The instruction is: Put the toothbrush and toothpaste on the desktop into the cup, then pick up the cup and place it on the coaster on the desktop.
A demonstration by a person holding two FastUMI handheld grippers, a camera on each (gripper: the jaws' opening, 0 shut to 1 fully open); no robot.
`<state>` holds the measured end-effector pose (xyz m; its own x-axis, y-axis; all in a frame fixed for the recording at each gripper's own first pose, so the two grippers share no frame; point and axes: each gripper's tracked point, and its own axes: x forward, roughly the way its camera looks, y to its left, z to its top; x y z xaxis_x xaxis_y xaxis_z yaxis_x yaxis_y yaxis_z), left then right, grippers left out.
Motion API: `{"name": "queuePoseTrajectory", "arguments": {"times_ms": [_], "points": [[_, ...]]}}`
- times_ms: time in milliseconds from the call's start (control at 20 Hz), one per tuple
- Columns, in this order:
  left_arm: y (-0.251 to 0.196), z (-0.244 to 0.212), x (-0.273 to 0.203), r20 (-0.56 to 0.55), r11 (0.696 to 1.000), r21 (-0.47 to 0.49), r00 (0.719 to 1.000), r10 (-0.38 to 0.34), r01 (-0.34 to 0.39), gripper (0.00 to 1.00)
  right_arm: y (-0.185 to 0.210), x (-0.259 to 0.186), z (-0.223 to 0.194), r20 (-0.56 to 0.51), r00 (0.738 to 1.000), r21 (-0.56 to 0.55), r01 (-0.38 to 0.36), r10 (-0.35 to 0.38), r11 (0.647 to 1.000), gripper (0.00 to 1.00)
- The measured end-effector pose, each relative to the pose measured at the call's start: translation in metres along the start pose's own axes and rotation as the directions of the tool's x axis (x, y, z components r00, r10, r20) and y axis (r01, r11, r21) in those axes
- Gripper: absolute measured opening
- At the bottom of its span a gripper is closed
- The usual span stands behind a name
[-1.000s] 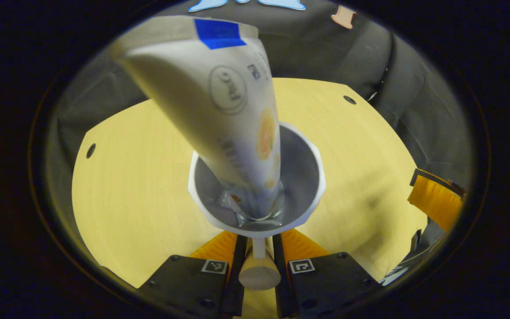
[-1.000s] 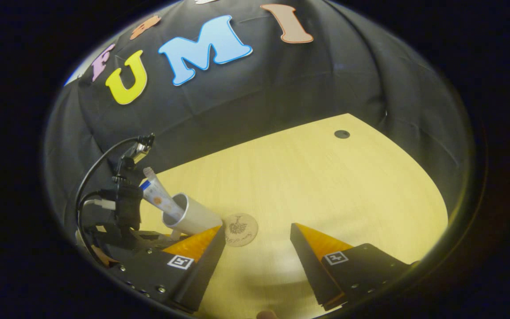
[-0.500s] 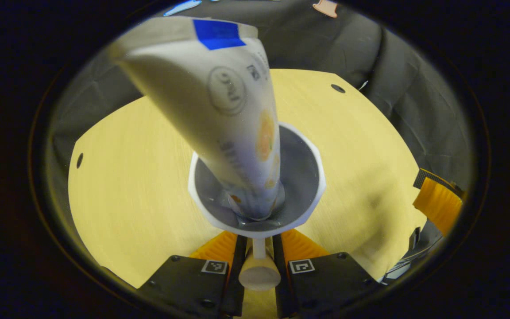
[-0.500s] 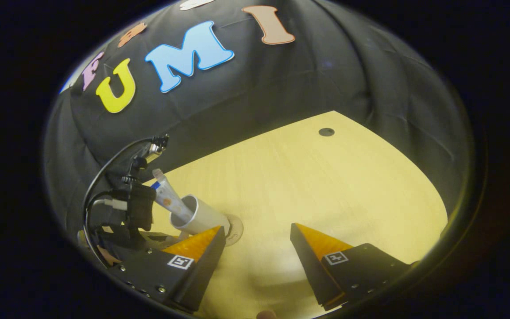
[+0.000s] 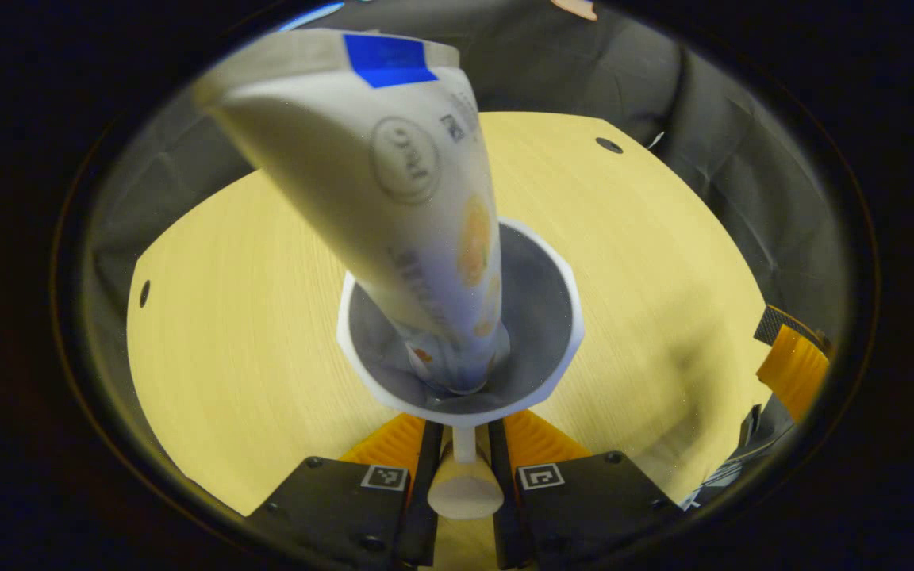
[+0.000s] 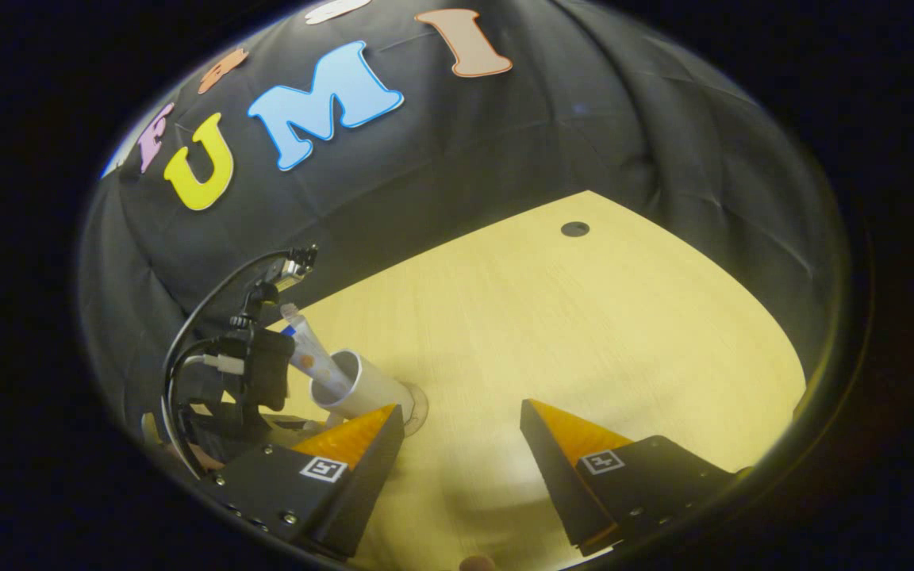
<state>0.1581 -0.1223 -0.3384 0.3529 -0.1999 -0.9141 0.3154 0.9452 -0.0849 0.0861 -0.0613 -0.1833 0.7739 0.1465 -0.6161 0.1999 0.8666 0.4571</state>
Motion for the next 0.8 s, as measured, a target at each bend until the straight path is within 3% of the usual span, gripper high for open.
{"name": "queuePoseTrajectory", "arguments": {"times_ms": [150, 200, 250, 350, 550, 800], "points": [[-0.002, 0.001, 0.000, 0.004, 1.000, -0.003, 1.000, 0.002, -0.002, 0.31, 0.000, -0.001, 0.001, -0.003, 1.000, 0.001, -0.004, 0.004, 1.000, 0.91], [-0.001, 0.004, -0.002, 0.012, 1.000, -0.011, 1.000, -0.011, 0.011, 0.44, 0.001, -0.002, 0.000, -0.003, 1.000, 0.001, -0.006, 0.006, 1.000, 0.91], [0.001, 0.006, -0.003, 0.014, 1.000, -0.012, 1.000, -0.014, 0.014, 0.40, 0.000, -0.002, 0.002, -0.001, 1.000, -0.001, -0.006, 0.006, 1.000, 0.91], [0.000, 0.008, -0.004, 0.034, 0.999, -0.026, 0.999, -0.021, 0.022, 0.43, 0.001, -0.004, 0.000, -0.003, 1.000, -0.011, -0.006, 0.006, 1.000, 0.91], [-0.001, 0.023, -0.011, 0.125, 1.000, -0.028, 0.992, -0.004, 0.007, 0.86, 0.004, -0.005, 0.005, 0.007, 1.000, -0.039, -0.011, 0.011, 0.999, 0.91], [0.002, 0.027, -0.029, 0.236, 0.999, -0.044, 0.972, 0.014, -0.003, 0.86, 0.015, -0.020, 0.014, 0.049, 0.998, -0.119, -0.033, 0.039, 0.992, 0.91]]}}
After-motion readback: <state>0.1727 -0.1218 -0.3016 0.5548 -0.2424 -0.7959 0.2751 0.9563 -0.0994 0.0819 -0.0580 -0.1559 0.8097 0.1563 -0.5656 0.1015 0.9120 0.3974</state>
